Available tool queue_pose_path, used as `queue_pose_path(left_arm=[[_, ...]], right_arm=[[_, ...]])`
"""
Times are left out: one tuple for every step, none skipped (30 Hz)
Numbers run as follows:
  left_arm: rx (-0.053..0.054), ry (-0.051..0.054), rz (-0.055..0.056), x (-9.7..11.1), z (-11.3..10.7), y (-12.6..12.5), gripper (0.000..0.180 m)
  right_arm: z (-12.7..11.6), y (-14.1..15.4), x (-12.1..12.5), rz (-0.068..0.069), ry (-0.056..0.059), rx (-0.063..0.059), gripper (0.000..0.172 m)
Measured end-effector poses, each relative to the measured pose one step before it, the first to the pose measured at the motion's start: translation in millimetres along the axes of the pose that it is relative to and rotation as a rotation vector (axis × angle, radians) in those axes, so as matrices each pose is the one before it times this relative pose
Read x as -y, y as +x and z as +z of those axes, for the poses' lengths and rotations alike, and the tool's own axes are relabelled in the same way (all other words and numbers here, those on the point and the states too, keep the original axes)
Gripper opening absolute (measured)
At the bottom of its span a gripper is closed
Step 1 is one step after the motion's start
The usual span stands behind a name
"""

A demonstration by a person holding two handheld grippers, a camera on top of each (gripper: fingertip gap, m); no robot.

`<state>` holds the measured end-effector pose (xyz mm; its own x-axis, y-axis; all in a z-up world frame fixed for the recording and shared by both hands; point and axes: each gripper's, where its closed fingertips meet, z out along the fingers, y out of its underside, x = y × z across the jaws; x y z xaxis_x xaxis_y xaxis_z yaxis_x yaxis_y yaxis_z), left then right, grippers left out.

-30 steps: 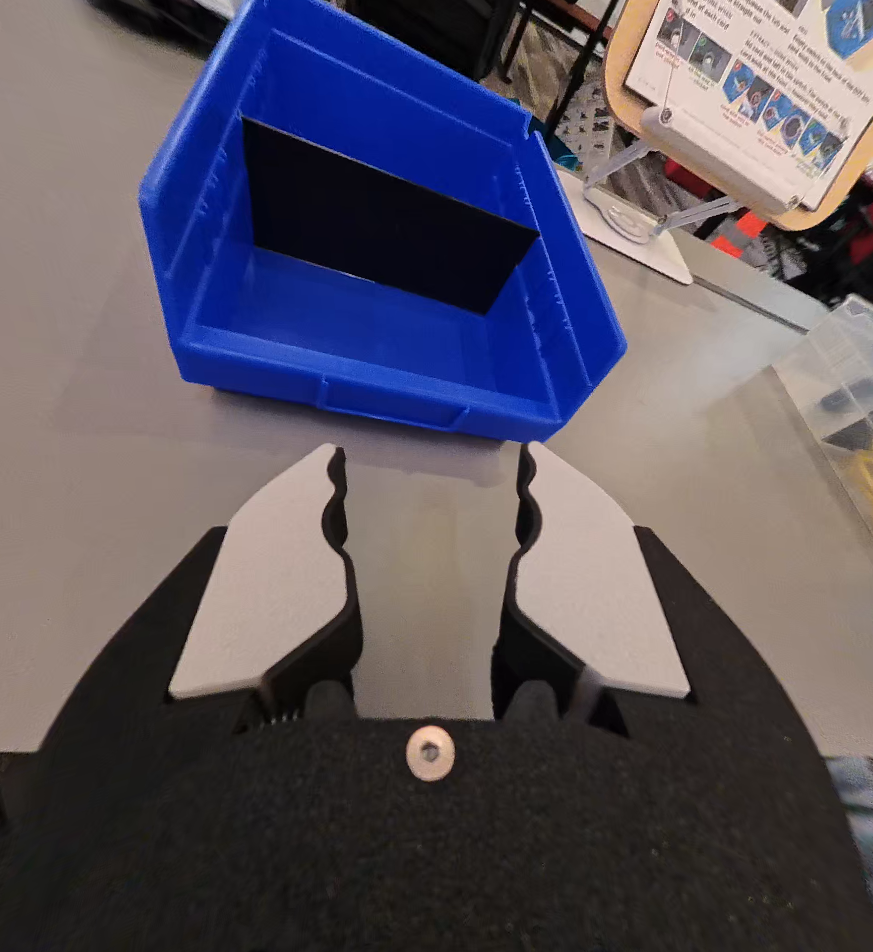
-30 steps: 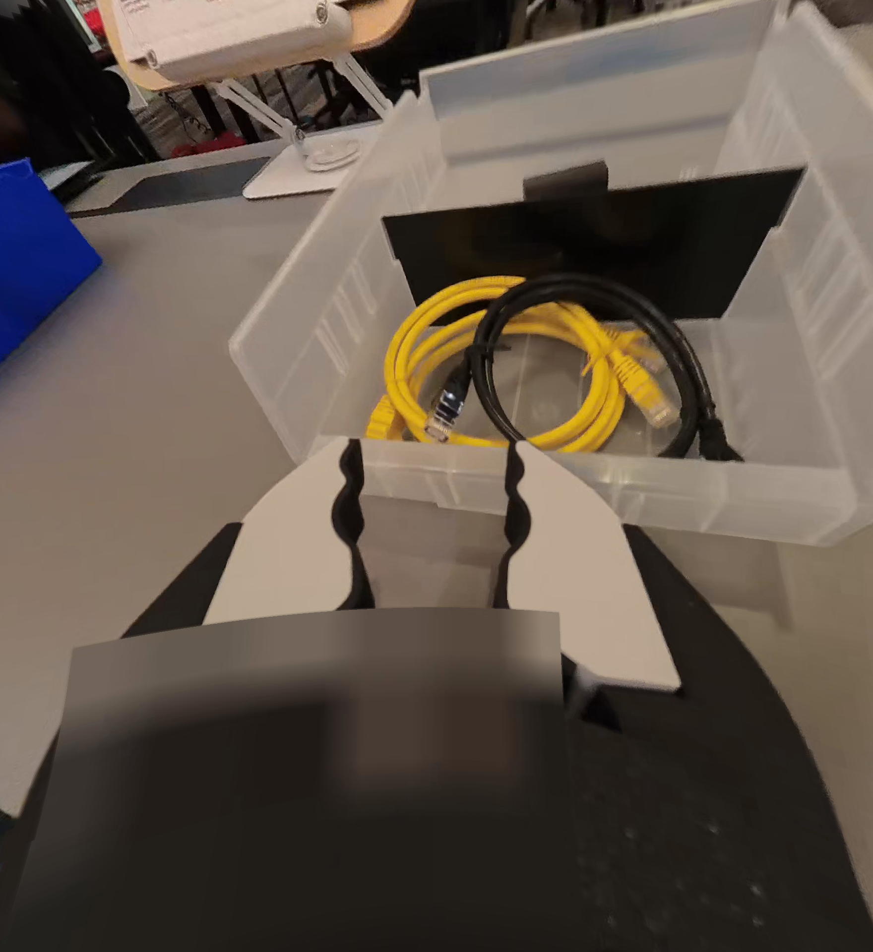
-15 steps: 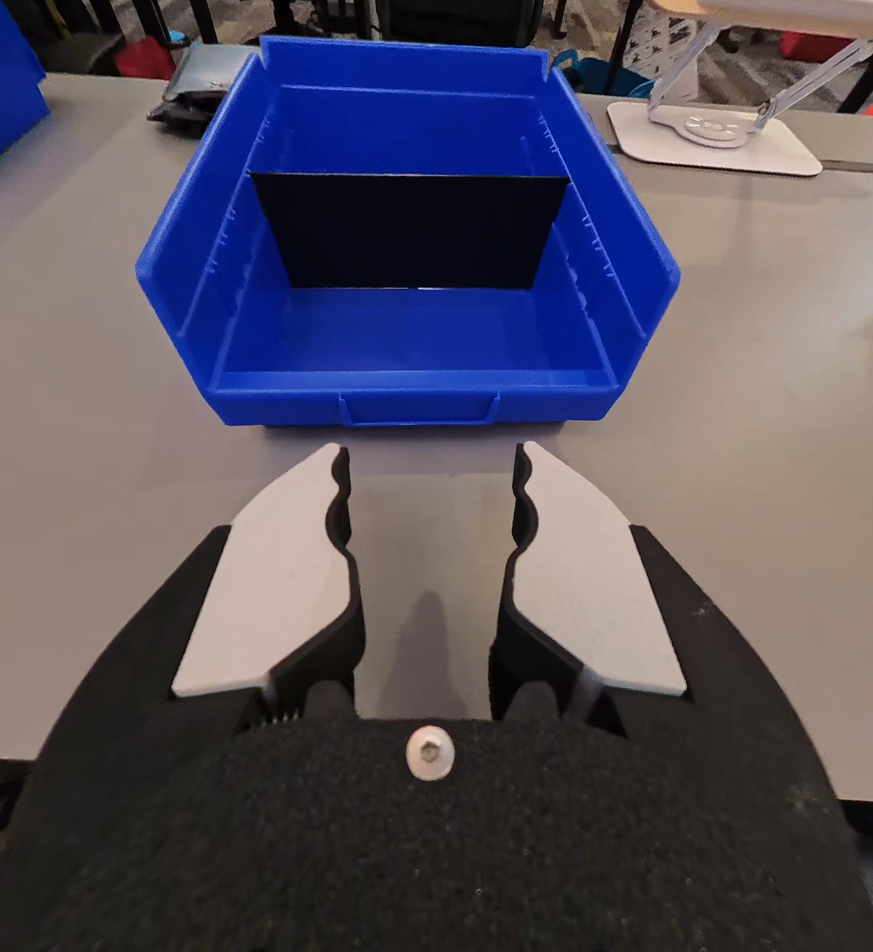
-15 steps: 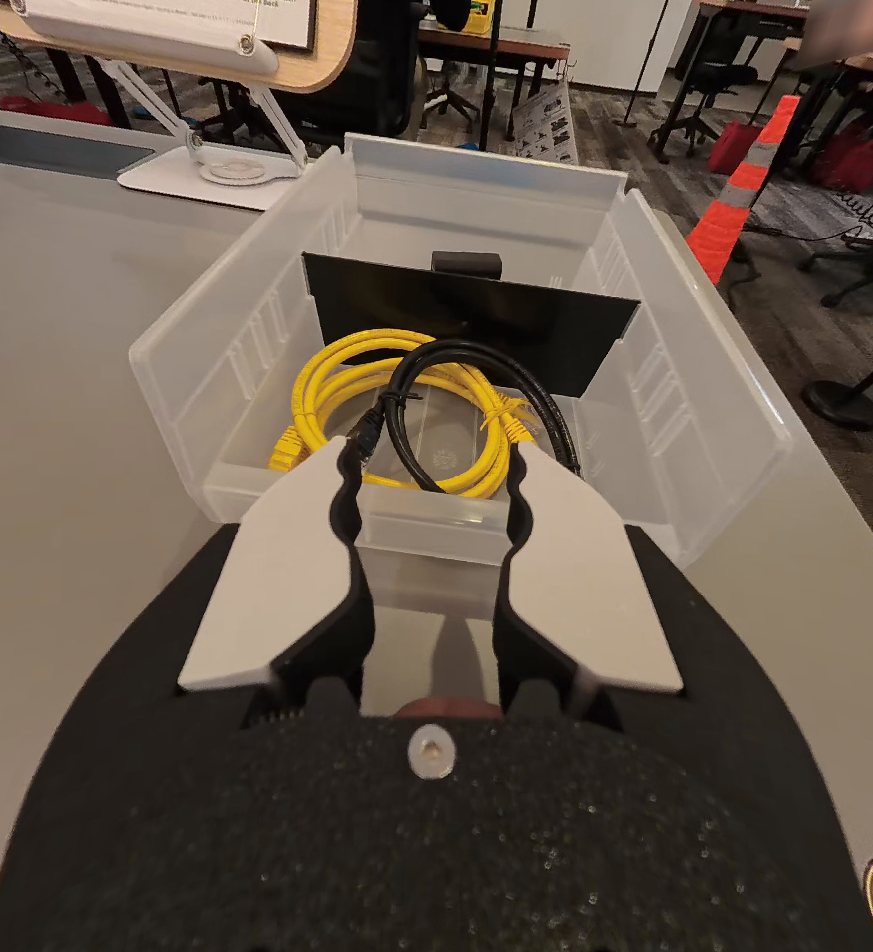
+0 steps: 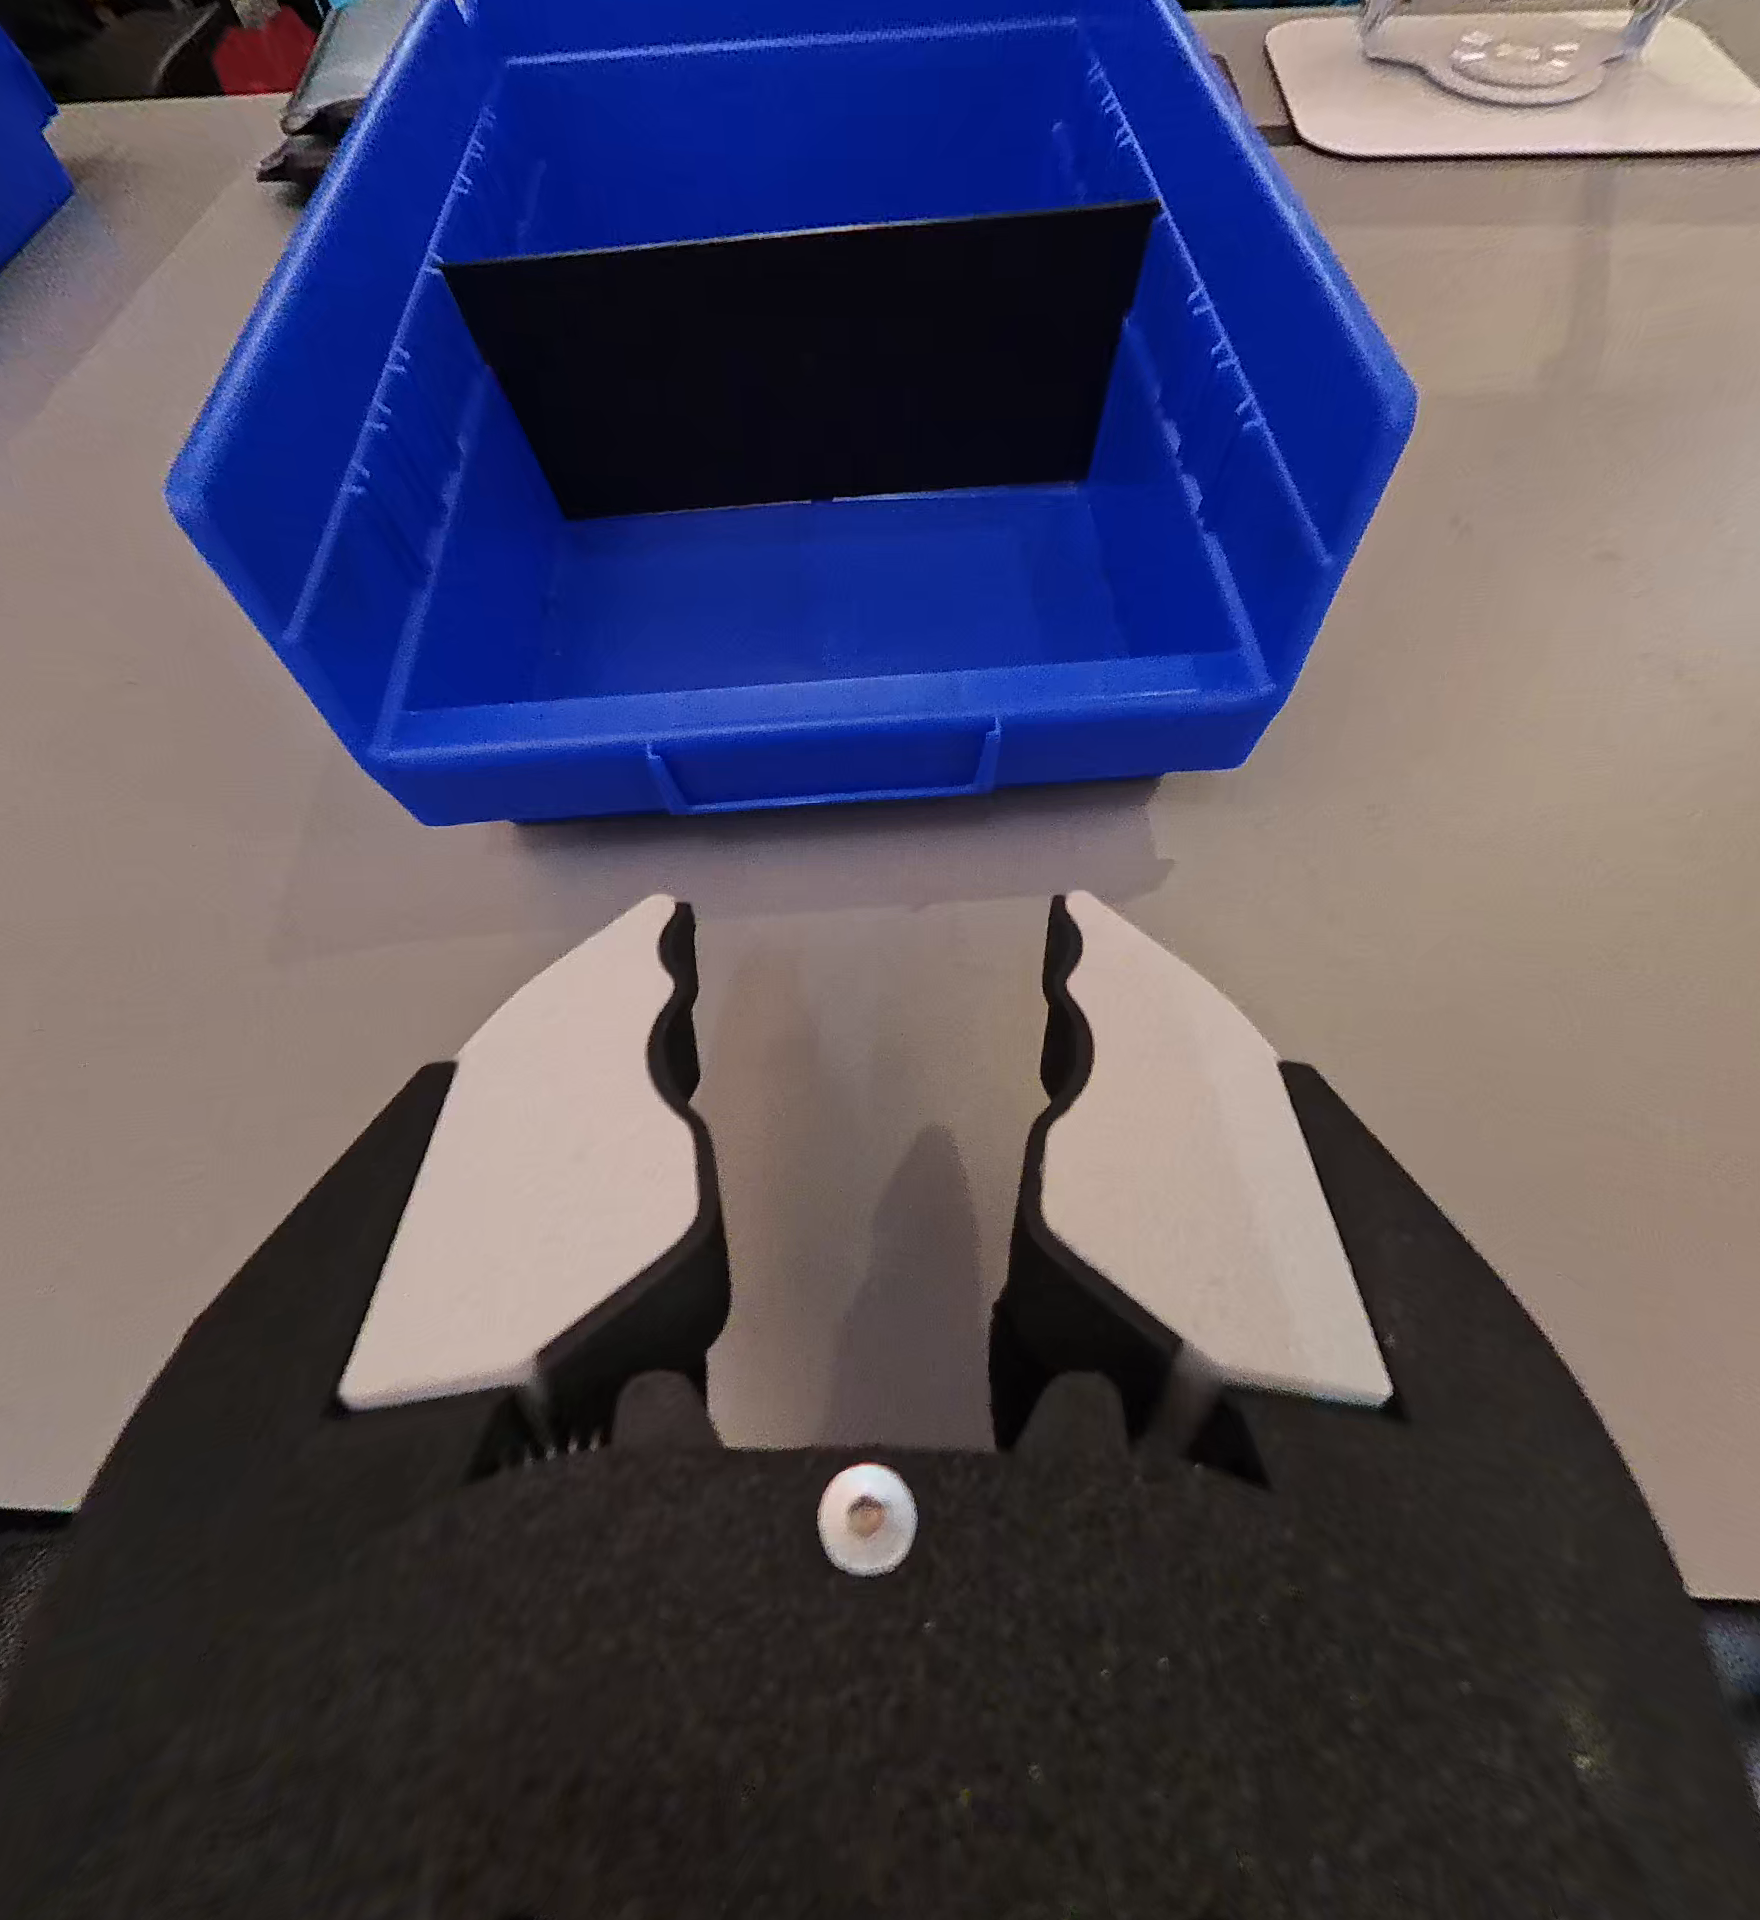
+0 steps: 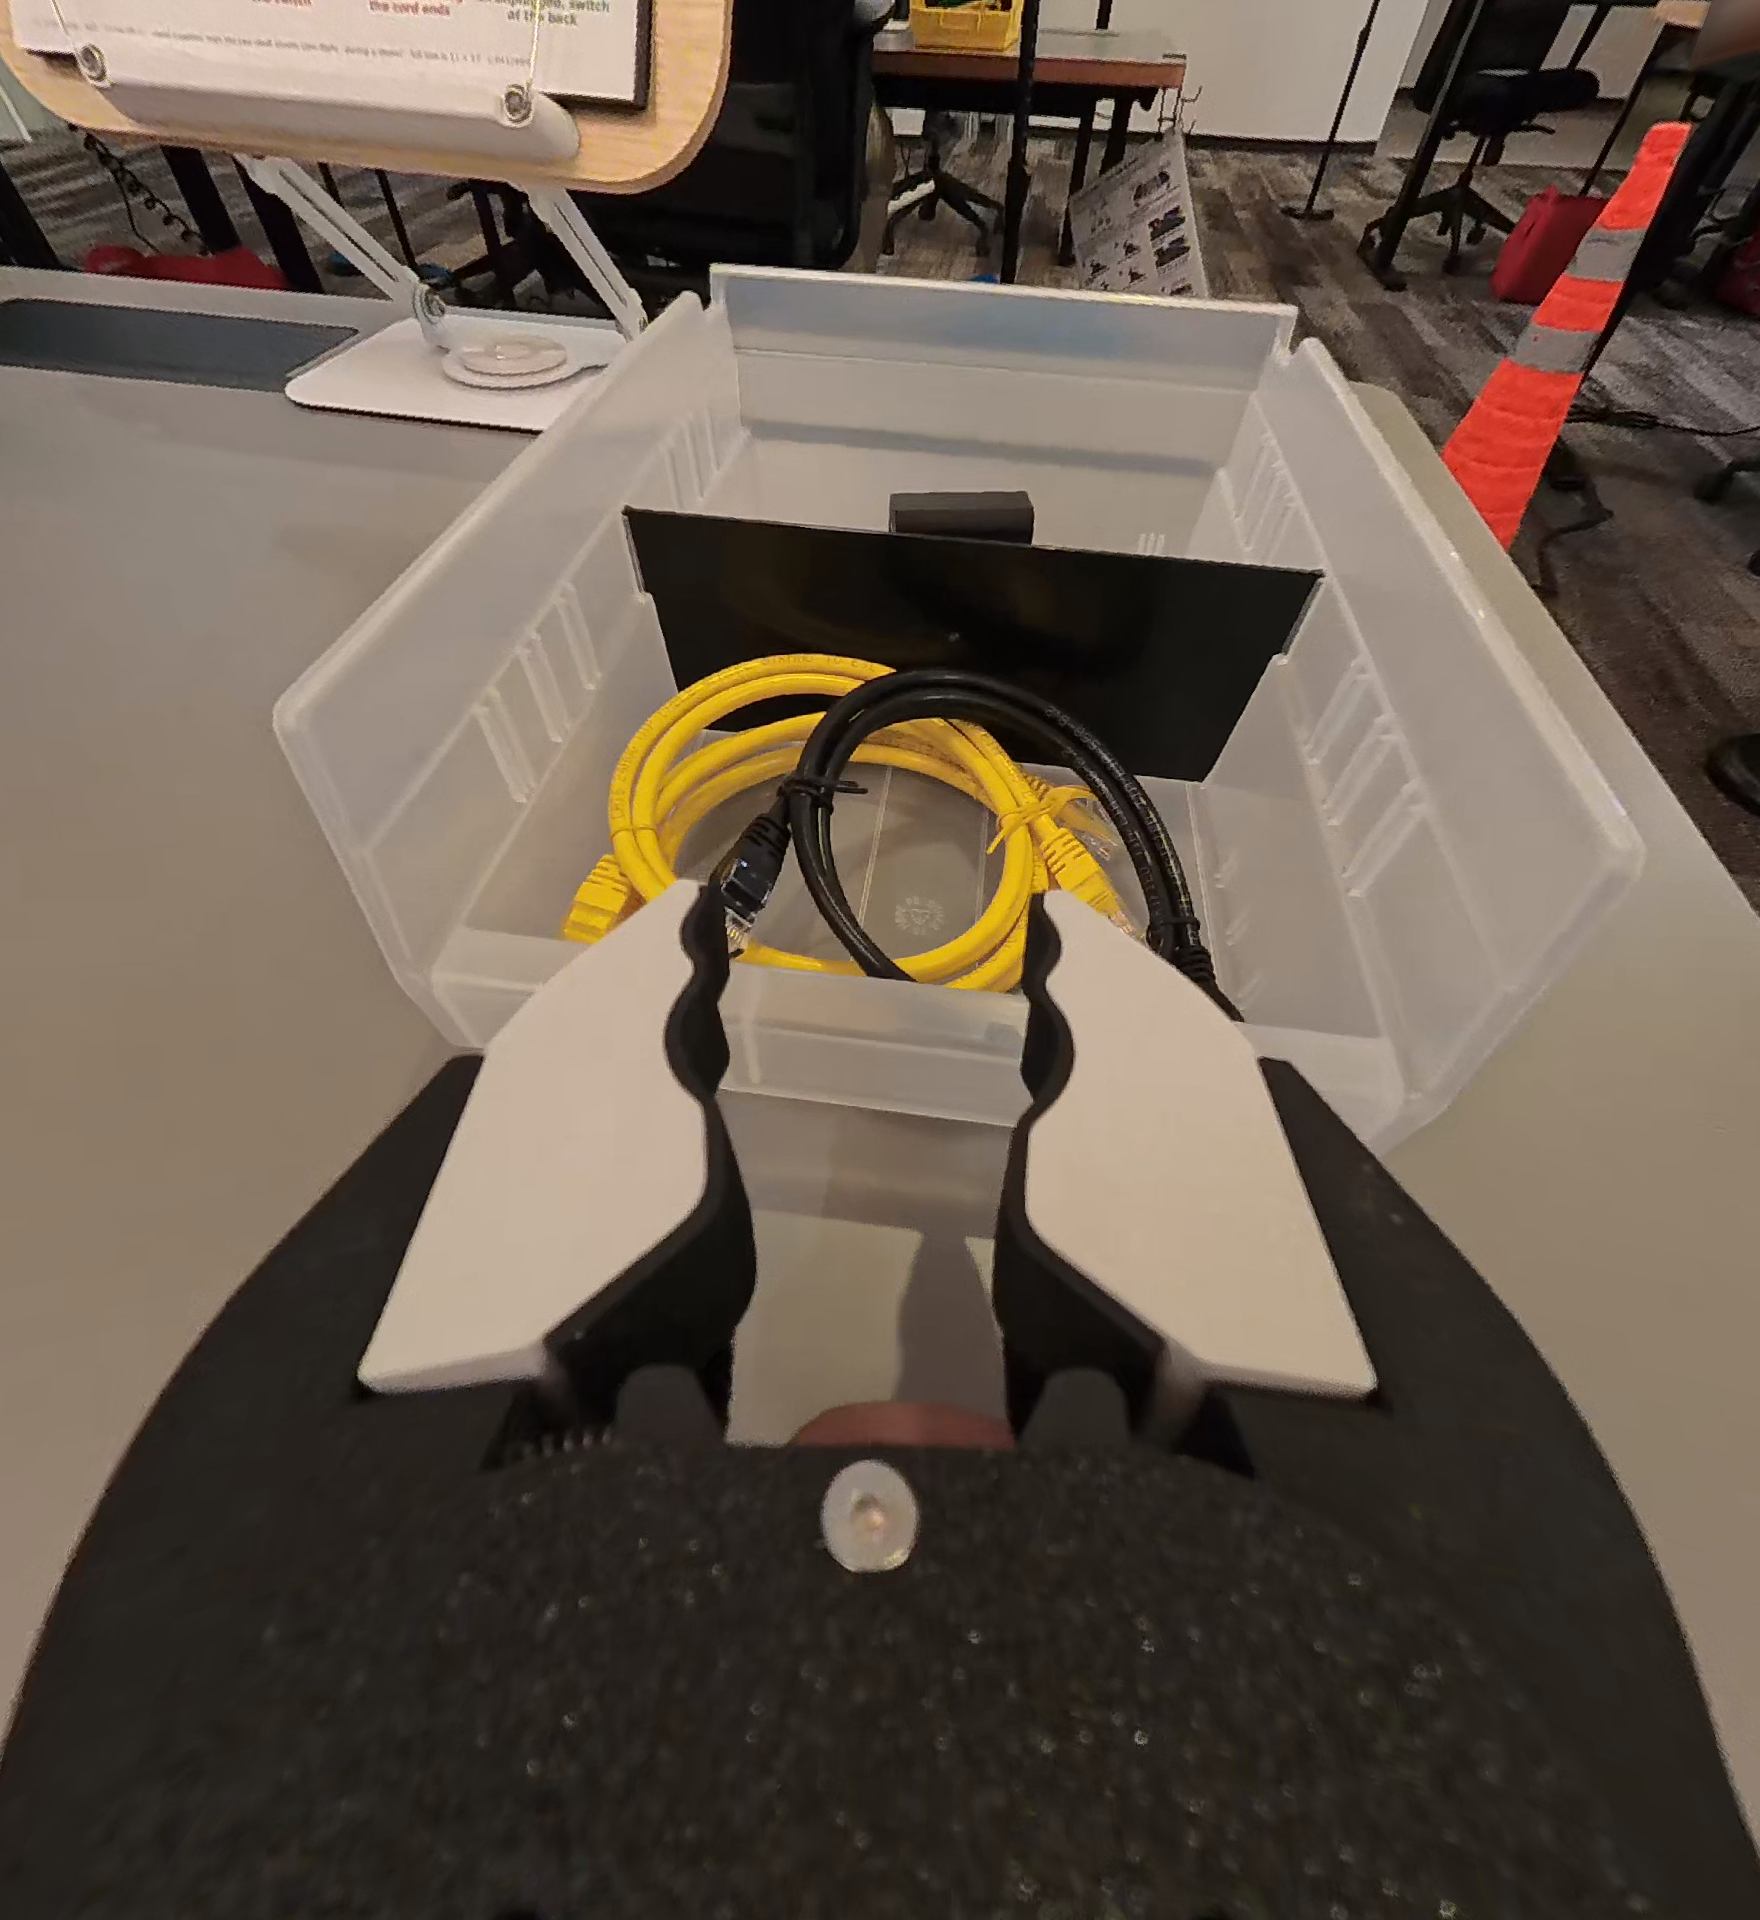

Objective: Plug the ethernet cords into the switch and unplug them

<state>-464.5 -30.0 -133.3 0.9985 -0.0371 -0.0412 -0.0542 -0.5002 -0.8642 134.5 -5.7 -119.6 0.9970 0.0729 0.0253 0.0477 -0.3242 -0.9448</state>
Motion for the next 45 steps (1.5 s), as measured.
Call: queue_pose_path(left_arm=[[0.0017, -0.0064, 0.0045, -1.48, 0.75, 0.28, 0.064], [0.0041, -0.0028, 0.0047, -0.77, 0.42, -0.16, 0.064], [0.0028, -0.0004, 0.0042, -0.13, 0.16, 0.05, 0.064], [0.0007, 0.0026, 0.0024, 0.53, -0.14, 0.23, 0.064], [-0.0011, 0.0033, 0.0017, 0.72, -0.14, 0.6, 0.064], [0.0, 0.0036, 0.0027, 0.83, -0.25, 0.79, 0.064], [-0.0009, 0.006, 0.0065, 1.24, -0.22, 1.53, 0.064], [-0.0028, 0.0083, 0.0121, 1.92, -0.63, 2.86, 0.064], [-0.0085, 0.0124, 0.0174, 3.25, -1.64, 5.77, 0.064], [-0.0278, 0.0254, 0.0187, 6.41, -2.86, 11.63, 0.064], [-0.0491, 0.0372, 0.015, 9.53, -3.39, 18.72, 0.064], [-0.0688, 0.039, 0.0097, 11.81, -2.35, 26.37, 0.065], [-0.0842, 0.0362, 0.0153, 12.52, 0.81, 33.58, 0.067], [-0.0811, 0.0258, 0.0228, 11.19, 5.92, 37.47, 0.07], [-0.0774, 0.0076, 0.0142, 8.13, 11.65, 39.64, 0.074], [-0.0751, -0.0162, -0.011, 4.41, 16.55, 39.91, 0.079], [-0.0528, -0.0379, -0.0217, 2.49, 20.06, 34.66, 0.077], [-0.0485, -0.0438, -0.022, 3.63, 21.6, 31.58, 0.076], [-0.0658, -0.0207, -0.0146, 6.99, 22.61, 32.08, 0.077], [-0.0493, -0.0187, -0.0039, 6.93, 23.8, 26.63, 0.078], [-0.0132, -0.0168, 0.0206, 6.77, 24.0, 18.97, 0.08], [0.0084, 0.0006, 0.0357, 7.55, 23.15, 14.18, 0.08], [0.0128, -0.0009, 0.0359, 4.67, 21.76, 11.59, 0.079], [0.0156, -0.015, 0.0203, 1.48, 20.26, 9.42, 0.079], [-0.0032, -0.0188, 0.0047, 0.2, 18.06, 10.41, 0.078], [-0.0074, -0.0124, 0.0088, 1.01, 15.12, 8.38, 0.077], [0.0275, 0.0058, 0.0108, 3.48, 12.33, 0.99, 0.069], [0.0399, 0.0021, 0.0062, 2.34, 10.24, -3.12, 0.057], [0.0652, -0.0187, -0.0049, -0.33, 7.81, -8.77, 0.048], [0.037, -0.0225, 0.0001, 0.14, 4.05, -6.9, 0.039], [0.012, -0.0069, -0.0385, 2.9, -0.15, -6.31, 0.024], [-0.0055, -0.0037, -0.0443, 2.29, -0.8, -5.58, 0.018], [0.0277, -0.0037, -0.0191, 0.17, -0.19, -9.59, 0.014], [0.0298, 0.006, -0.0082, -0.54, -0.54, -10.43, 0.009], [-0.0118, 0.0135, -0.0225, -0.15, -1.25, -5.33, 0.008], [-0.0025, -0.0015, -0.0158, -1.2, -2.33, -5.53, 0.006], [0.0075, -0.0054, -0.0026, -1.29, -3.08, -5.82, 0.004], [-0.0102, 0.0, -0.0049, -1.59, -2.92, -3.13, 0.004], [-0.0094, 0.0019, -0.0034, -1.92, -3.49, -2.41, 0.004], [0.0023, 0.0004, 0.0009, -2.2, -4.04, -3.07, 0.004], [-0.0009, 0.001, -0.0015, -2.37, -4.15, -2.14, 0.004], [-0.0066, 0.0038, -0.0036, -2.5, -4.36, -0.93, 0.004], [0.0142, 0.0045, 0.007, -2.43, -5.23, -3.23, 0.004], [0.0116, 0.0043, 0.0046, -2.28, -6.05, -3.9, 0.004], [0.0024, 0.0057, -0.0139, -2.04, -6.98, -5.71, 0.004]], right_arm=[[-0.19, -0.37, -0.11, -0.0039, -0.0006, -0.0005, 0.054], [-0.15, -0.67, 0.13, -0.0017, 0.0005, 0.0014, 0.054], [0.07, -0.88, 0.1, -0.0018, 0.0005, 0.0032, 0.054], [0.08, -0.54, 0.1, -0.004, 0.0005, 0.001, 0.054], [-0.04, 0.02, 0.18, -0.0058, 0.0006, -0.0024, 0.054], [0.04, 0.14, 0.04, -0.0062, -0.0001, -0.0031, 0.054], [0.13, 0.26, 0.08, -0.0051, 0.0001, -0.003, 0.054], [0.2, 0.08, -0.07, -0.0037, -0.0005, -0.0008, 0.054], [-0.19, 0.93, 0.38, -0.0031, 0.0024, -0.004, 0.054], [-0.74, 1.92, 1.6, -0.0016, 0.0108, -0.0081, 0.055], [-1.36, 2.37, 2.82, 0.0007, 0.0176, -0.0075, 0.056], [-1.83, 3.82, 3.16, 0.0032, 0.0193, -0.0131, 0.057], [-2.28, 5.6, 2.92, 0.0018, 0.0182, -0.0204, 0.058], [-2.07, 6.14, 2.28, 0.0025, 0.0149, -0.0192, 0.058], [-1.72, 5.98, 2.13, 0.0066, 0.014, -0.0137, 0.058], [-1.23, 5.6, 2.01, 0.0116, 0.0135, -0.0095, 0.058], [-0.72, 4.39, 1.42, 0.012, 0.0093, -0.0006, 0.058], [-0.53, 3.35, 0.13, 0.0094, 0.0022, 0.0031, 0.058], [-0.51, 3.19, -1.28, 0.0067, -0.0045, 0.0001, 0.059], [-0.79, 2.95, -2.49, 0.0045, -0.0087, -0.0023, 0.058], [-1.27, 2.44, -2.98, 0.0021, -0.0105, -0.0024, 0.058], [-1.62, 2.49, -2.86, 0.0016, -0.0088, -0.0047, 0.058], [-2.08, 1.82, -2.24, 0.0008, -0.005, -0.0011, 0.058], [-2.4, 2.06, -1.97, -0.0013, -0.0046, -0.0017, 0.058], [-2.72, 2.97, -1.59, -0.0011, -0.0039, -0.0063, 0.058], [-2.84, 3.23, -1.56, -0.0001, -0.0032, -0.007, 0.058], [-2.9, 4.05, -1.63, 0.0013, -0.0043, -0.0102, 0.059], [-2.52, 4.25, -2.21, 0.0044, -0.0075, -0.012, 0.059], [-2.21, 4.05, -2.96, 0.0088, -0.0129, -0.01, 0.059], [-1.69, 3.42, -4.01, 0.0133, -0.0211, -0.006, 0.06], [-1.2, 3.34, -4.2, 0.0158, -0.0196, -0.0068, 0.061], [-0.39, 2.81, -4.03, 0.0157, -0.015, -0.0072, 0.063], [0.13, 2.31, -3.71, 0.0144, -0.0138, -0.009, 0.068], [0.92, 0.71, -3.06, 0.0145, -0.0146, -0.0046, 0.071], [1.08, -0.87, -1.68, 0.0166, -0.0101, 0.0, 0.071], [1.2, -1.01, 0.99, 0.0215, 0.0051, -0.0049, 0.071], [1.29, -1.36, 2.79, 0.0209, 0.0156, -0.0095, 0.07], [2.04, -4.05, 2.16, 0.0139, 0.0104, 0.0042, 0.068], [2.77, -5.16, 0.3, 0.0076, 0.001, 0.0075, 0.067], [3.45, -4.07, -0.97, 0.0058, -0.0058, -0.0067, 0.065], [3.13, -4.3, -1.77, -0.0009, -0.0145, -0.0093, 0.056], [0.56, -13.68, -0.9, -0.0199, -0.0108, 0.0505, 0.033], [-0.32, -12.22, -0.78, -0.0109, -0.0167, 0.024, 0.007], [-0.9, -3.72, -0.65, -0.039, -0.0194, -0.0492, 0.005], [-1.45, -5.45, 3.1, -0.0617, 0.0, -0.0474, 0.004]])
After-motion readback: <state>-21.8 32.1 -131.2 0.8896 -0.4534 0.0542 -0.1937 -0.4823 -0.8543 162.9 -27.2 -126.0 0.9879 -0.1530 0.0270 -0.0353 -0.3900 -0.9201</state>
